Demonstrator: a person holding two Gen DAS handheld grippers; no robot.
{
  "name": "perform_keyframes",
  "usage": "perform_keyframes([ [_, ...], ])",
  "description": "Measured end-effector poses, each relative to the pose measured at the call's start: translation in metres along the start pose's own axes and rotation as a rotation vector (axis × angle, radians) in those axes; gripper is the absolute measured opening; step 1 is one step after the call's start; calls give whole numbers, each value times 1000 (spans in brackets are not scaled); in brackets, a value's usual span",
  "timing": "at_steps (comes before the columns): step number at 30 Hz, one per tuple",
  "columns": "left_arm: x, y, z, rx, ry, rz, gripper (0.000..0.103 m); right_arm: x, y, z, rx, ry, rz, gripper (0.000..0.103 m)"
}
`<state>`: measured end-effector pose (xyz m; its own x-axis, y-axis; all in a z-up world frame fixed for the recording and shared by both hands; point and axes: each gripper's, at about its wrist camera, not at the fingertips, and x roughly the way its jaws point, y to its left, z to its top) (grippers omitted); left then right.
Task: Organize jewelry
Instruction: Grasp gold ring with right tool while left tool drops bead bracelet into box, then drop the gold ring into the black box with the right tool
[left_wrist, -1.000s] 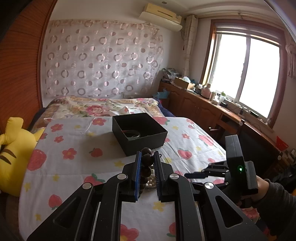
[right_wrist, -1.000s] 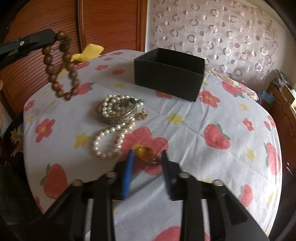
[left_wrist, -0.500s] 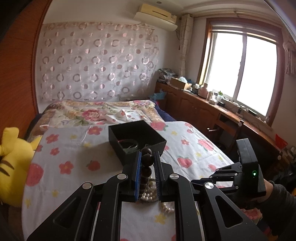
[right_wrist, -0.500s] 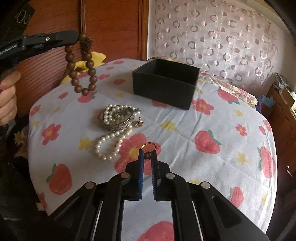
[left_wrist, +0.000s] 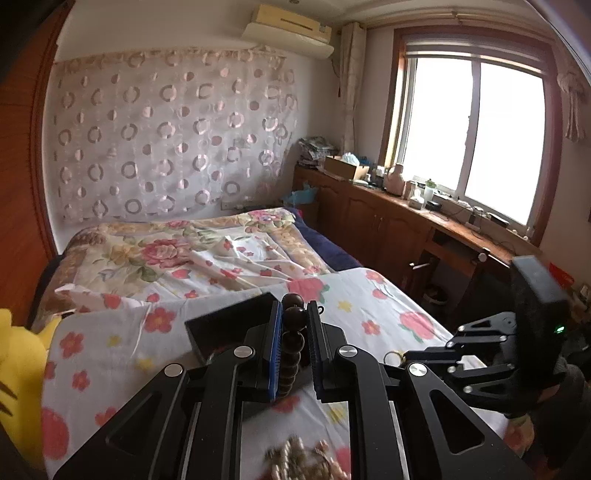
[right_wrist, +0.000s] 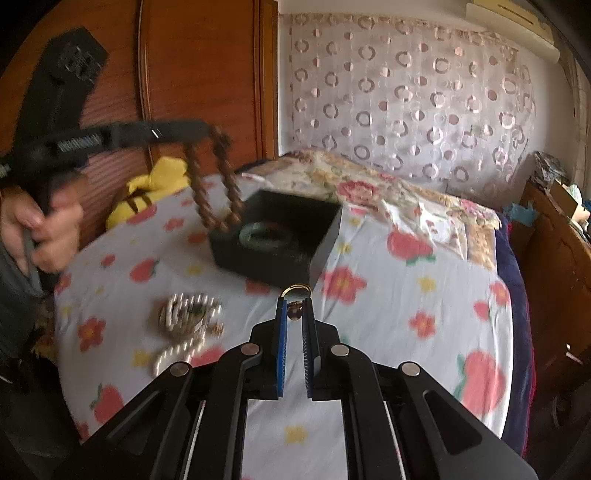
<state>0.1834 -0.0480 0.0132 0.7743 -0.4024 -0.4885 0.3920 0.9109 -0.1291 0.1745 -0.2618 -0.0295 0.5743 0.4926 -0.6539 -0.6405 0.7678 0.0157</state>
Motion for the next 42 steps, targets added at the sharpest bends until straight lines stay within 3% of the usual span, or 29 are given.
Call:
perform_keyframes([
  [8, 59, 33, 6, -43, 82, -1, 12, 39, -12, 44, -14, -17, 51, 9],
  [16, 77, 55, -3, -71, 136, -9, 12, 88, -7, 67, -42, 21, 95, 9],
  [33, 59, 64, -20, -78, 144, 22, 13, 116, -7, 76, -29, 45, 71, 10],
  [37, 49, 67, -33, -93, 159, 32, 18, 109, -6, 75, -28, 34, 60, 25],
  [42, 36, 66, -55, -102, 186, 48, 21, 94, -2, 72, -13, 18, 51, 25],
])
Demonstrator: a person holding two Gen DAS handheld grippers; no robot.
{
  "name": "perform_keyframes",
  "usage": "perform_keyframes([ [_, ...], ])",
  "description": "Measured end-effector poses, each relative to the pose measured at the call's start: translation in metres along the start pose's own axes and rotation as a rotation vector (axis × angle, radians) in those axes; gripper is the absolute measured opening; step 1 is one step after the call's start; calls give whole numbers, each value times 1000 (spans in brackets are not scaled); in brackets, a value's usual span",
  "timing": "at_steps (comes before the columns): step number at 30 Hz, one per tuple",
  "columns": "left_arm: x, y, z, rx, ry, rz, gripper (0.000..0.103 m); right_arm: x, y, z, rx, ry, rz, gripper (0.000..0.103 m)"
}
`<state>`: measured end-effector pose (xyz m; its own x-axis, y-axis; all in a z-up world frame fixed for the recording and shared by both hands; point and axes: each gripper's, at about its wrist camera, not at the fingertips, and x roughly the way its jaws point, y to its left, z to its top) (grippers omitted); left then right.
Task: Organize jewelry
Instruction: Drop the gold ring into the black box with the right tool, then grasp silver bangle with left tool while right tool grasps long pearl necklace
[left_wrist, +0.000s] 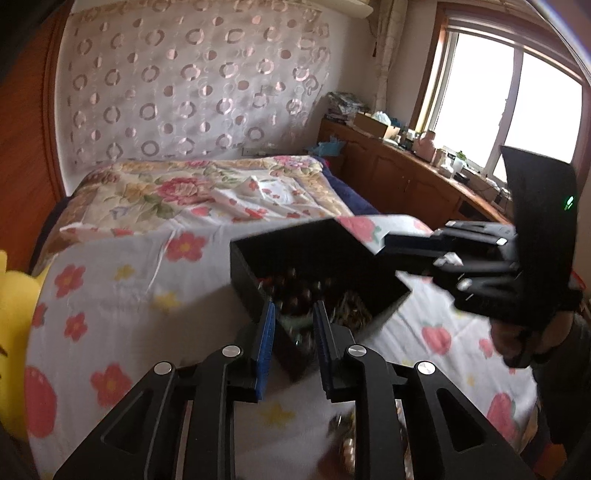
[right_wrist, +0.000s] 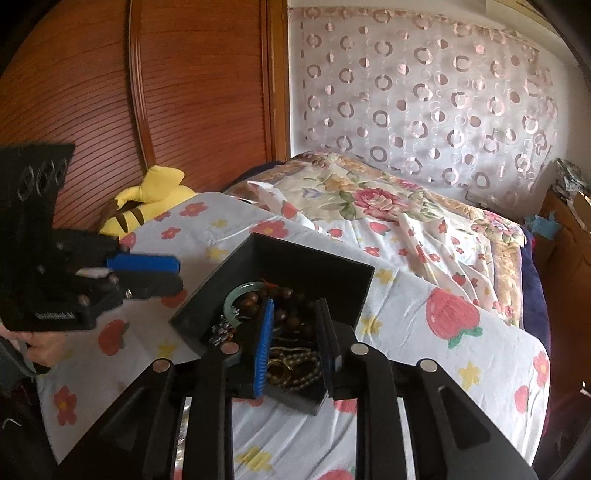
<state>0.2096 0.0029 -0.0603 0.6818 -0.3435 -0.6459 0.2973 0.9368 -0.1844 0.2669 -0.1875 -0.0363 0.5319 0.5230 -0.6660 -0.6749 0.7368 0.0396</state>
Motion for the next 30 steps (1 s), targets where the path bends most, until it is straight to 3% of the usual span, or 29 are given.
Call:
perform_keyframes([
  [5, -9, 4, -30, -16, 33, 9, 24, -20, 17, -28, 43, 16, 7, 25],
  [14, -24, 6, -70, -29, 74, 11, 31, -28, 68, -100, 73, 131, 38, 25],
  [22, -34, 2, -89, -25, 85, 7, 34, -29, 99, -122, 67, 184, 73, 25],
  [27, -36, 1, -93, -24, 83, 5, 36, -26, 104, -126, 49, 200, 45, 25],
  [30, -38, -1, -94, -19, 80, 3, 37, -27, 105, -126, 36, 203, 13, 9],
])
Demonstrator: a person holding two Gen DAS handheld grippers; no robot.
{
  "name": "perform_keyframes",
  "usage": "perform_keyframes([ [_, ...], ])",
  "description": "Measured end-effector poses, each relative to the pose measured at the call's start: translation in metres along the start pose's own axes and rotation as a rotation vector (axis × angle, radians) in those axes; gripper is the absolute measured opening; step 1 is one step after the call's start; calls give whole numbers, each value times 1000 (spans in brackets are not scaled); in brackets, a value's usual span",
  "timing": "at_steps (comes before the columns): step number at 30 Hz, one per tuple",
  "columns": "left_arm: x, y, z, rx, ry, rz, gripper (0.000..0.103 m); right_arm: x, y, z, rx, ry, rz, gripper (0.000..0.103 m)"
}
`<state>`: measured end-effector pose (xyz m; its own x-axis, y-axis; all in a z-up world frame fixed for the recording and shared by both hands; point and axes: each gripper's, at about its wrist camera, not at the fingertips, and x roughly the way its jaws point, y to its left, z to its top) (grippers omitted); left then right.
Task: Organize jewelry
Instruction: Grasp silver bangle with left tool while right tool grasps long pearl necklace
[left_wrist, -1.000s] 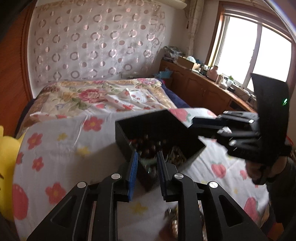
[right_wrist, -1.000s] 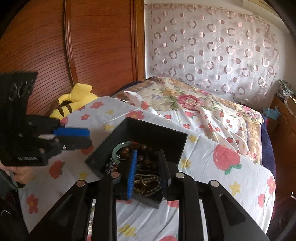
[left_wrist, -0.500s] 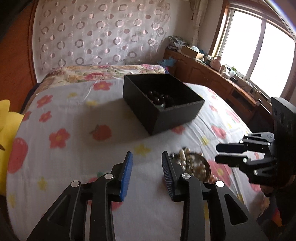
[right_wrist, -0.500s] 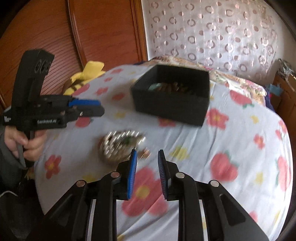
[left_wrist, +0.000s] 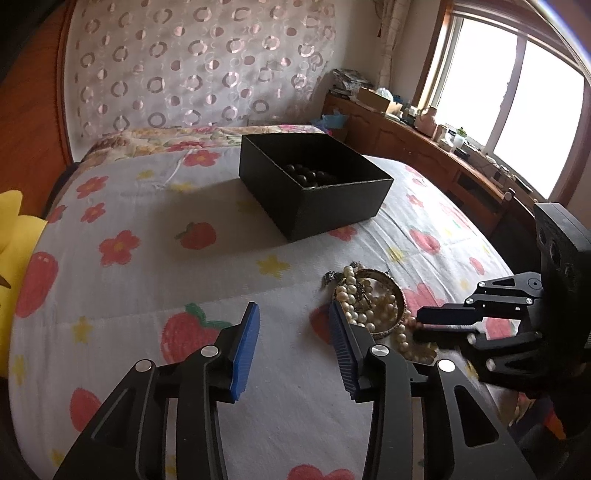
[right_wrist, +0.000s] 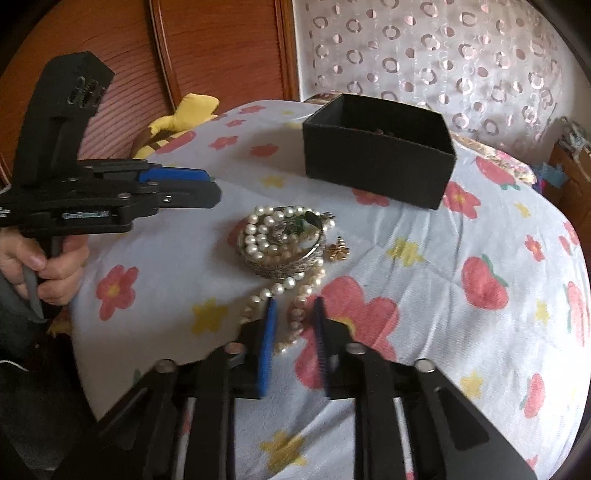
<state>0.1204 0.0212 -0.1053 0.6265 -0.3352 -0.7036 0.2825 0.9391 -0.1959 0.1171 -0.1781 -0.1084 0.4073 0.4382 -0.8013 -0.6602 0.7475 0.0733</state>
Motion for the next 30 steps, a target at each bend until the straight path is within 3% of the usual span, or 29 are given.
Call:
perform_keyframes([
  [5, -2, -5, -2, 2, -1, -9, 38, -6, -6, -2, 8, 2, 29, 8],
  [16, 3, -24, -2, 28, 9, -46, 39, -74, -20, 7, 47, -162, 41, 8],
  [30, -2, -35, -5, 41, 0, -67, 39, -129, -30, 24, 49, -287, -8, 8],
])
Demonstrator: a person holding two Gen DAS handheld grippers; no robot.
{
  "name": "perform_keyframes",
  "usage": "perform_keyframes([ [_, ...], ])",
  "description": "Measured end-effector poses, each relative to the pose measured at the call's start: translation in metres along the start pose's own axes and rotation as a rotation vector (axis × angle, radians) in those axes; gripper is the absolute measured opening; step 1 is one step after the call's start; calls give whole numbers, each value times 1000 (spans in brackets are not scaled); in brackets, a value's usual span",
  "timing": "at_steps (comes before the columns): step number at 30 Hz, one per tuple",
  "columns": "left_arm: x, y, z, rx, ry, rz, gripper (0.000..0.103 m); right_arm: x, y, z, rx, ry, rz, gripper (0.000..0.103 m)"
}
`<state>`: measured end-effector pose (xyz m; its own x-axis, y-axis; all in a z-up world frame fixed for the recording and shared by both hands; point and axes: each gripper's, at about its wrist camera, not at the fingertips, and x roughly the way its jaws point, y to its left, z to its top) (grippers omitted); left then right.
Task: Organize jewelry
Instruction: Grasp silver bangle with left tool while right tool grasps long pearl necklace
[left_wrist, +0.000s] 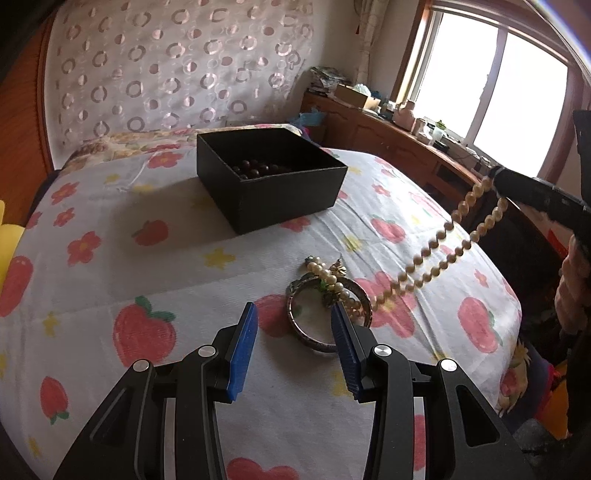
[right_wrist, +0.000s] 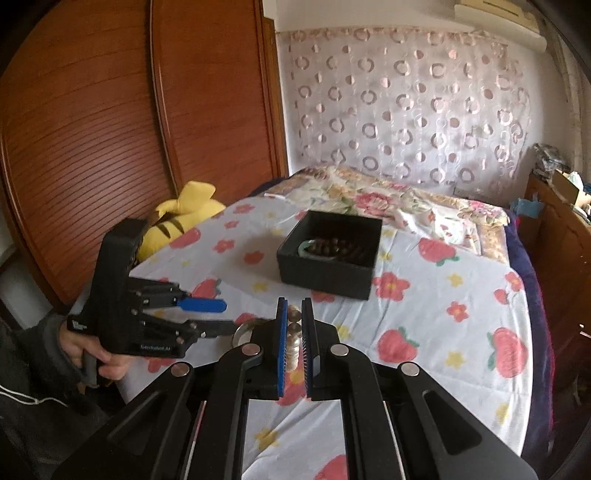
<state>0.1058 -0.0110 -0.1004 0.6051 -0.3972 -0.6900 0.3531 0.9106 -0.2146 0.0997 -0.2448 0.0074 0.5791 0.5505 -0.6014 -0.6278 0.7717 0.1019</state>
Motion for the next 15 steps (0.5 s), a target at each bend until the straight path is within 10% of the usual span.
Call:
perform_keyframes([
  [15, 24, -48, -1, 155, 70, -100, 30, -3, -7, -2, 3, -4, -59, 8],
])
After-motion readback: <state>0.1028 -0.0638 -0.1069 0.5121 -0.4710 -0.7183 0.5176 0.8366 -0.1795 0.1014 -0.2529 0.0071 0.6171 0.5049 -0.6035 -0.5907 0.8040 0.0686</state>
